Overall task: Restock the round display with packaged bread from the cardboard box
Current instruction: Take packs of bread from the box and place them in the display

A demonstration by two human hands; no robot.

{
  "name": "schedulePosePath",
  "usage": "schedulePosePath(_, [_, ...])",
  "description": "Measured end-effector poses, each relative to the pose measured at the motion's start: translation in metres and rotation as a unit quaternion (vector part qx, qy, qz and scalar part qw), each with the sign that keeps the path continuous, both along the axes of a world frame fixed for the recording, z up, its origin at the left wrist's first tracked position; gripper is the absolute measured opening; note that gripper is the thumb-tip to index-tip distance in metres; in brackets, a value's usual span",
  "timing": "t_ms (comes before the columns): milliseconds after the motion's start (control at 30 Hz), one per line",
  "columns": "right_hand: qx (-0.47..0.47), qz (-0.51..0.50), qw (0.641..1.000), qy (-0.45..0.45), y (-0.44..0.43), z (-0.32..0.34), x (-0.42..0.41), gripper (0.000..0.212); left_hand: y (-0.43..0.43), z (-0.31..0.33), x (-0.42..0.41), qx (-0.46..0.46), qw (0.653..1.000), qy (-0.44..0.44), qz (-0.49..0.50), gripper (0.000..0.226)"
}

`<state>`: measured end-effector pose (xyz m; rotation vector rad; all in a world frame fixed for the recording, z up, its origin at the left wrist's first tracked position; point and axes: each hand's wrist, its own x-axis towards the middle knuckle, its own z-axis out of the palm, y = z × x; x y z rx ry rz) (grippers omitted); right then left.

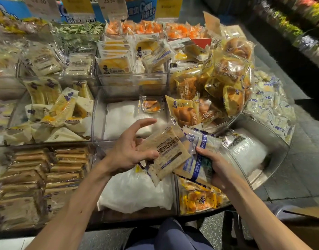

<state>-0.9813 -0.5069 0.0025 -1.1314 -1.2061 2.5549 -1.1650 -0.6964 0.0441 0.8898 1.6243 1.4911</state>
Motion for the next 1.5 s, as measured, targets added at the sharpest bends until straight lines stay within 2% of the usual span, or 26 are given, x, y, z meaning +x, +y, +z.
schedulePosePath(167, [0.01, -0.006, 1.0, -0.016, -0.02, -0.004, 0.008, 0.033, -0.002, -0.017, -0.006, -0.065, 0.998, 0.02, -0.005, 0.079])
schedulePosePath(300, [-0.009, -0.022, 0.999, -0.042, -0.035, -0.013, 0.025, 0.027, 0.0, -0.039, -0.006, -0.176, 0.978, 0.072, -0.084, 0.067])
schedulePosePath(400, [-0.016, -0.042, 0.997, -0.061, -0.043, -0.022, 0.042, 0.038, 0.008, -0.05, 0.002, -0.223, 0.961, 0.058, -0.152, 0.051])
schedulePosePath(500, [-0.022, -0.076, 0.993, -0.082, -0.047, -0.027, 0.058, 0.046, 0.012, -0.058, 0.014, -0.212, 0.958, 0.024, -0.19, 0.044])
schedulePosePath(633, [-0.05, -0.131, 0.988, -0.066, -0.034, -0.028, 0.079, 0.049, 0.02, -0.058, 0.036, -0.17, 0.976, -0.059, -0.12, 0.065])
schedulePosePath(733, [-0.034, -0.142, 0.989, -0.036, -0.015, -0.022, 0.088, 0.034, 0.029, -0.042, 0.057, -0.138, 0.987, -0.077, 0.0, 0.069])
schedulePosePath(767, [-0.01, -0.143, 0.989, -0.03, -0.01, -0.018, 0.089, 0.028, 0.032, -0.035, 0.064, -0.134, 0.99, -0.032, 0.025, 0.079])
schedulePosePath(800, [0.013, -0.145, 0.989, -0.023, -0.004, -0.016, 0.091, 0.026, 0.036, -0.029, 0.072, -0.133, 0.989, 0.05, 0.037, 0.084])
schedulePosePath(867, [0.048, -0.146, 0.988, -0.004, 0.006, -0.011, 0.094, 0.031, 0.047, -0.023, 0.094, -0.146, 0.951, 0.27, 0.043, 0.069])
schedulePosePath(900, [0.063, -0.146, 0.987, 0.004, 0.009, -0.009, 0.094, 0.035, 0.054, -0.021, 0.11, -0.148, 0.927, 0.341, 0.047, 0.053])
schedulePosePath(933, [0.075, -0.147, 0.986, 0.014, 0.011, -0.008, 0.095, 0.042, 0.063, -0.019, 0.126, -0.155, 0.915, 0.369, 0.049, 0.037])
schedulePosePath(967, [0.073, -0.149, 0.986, 0.023, 0.011, -0.006, 0.095, 0.053, 0.073, -0.017, 0.144, -0.173, 0.91, 0.374, 0.044, 0.036])
schedulePosePath(1033, [0.06, -0.146, 0.986, 0.053, 0.012, -0.004, 0.098, 0.069, 0.092, -0.015, 0.178, -0.229, 0.901, 0.368, 0.026, 0.074])
schedulePosePath(1100, [0.038, -0.126, 0.987, 0.088, 0.015, -0.003, 0.105, 0.067, 0.107, -0.014, 0.202, -0.276, 0.88, 0.386, 0.021, 0.106])
schedulePosePath(1133, [0.012, -0.119, 0.987, 0.105, 0.018, -0.001, 0.11, 0.067, 0.112, -0.012, 0.209, -0.291, 0.876, 0.384, 0.025, 0.113])
schedulePosePath(1200, [-0.041, -0.101, 0.985, 0.132, 0.026, 0.003, 0.122, 0.073, 0.117, -0.014, 0.218, -0.299, 0.886, 0.35, 0.046, 0.112])
schedulePosePath(1267, [-0.031, -0.085, 0.989, 0.113, 0.034, 0.005, 0.131, 0.072, 0.119, -0.018, 0.223, -0.292, 0.908, 0.292, 0.075, 0.09])
schedulePosePath(1367, [0.11, -0.047, 0.991, 0.066, 0.04, 0.003, 0.137, 0.035, 0.118, -0.027, 0.224, -0.237, 0.95, 0.167, 0.119, 0.035])
schedulePosePath(1400, [0.172, -0.052, 0.982, 0.056, 0.042, 0.0, 0.138, 0.024, 0.117, -0.03, 0.222, -0.218, 0.962, 0.107, 0.127, 0.029])
schedulePosePath(1467, [0.29, -0.059, 0.955, 0.032, 0.046, -0.006, 0.14, 0.008, 0.114, -0.037, 0.218, -0.196, 0.971, 0.012, 0.134, 0.031])
schedulePosePath(1500, [0.339, -0.056, 0.939, 0.016, 0.047, -0.009, 0.141, 0.012, 0.113, -0.039, 0.216, -0.182, 0.973, -0.021, 0.137, 0.038])
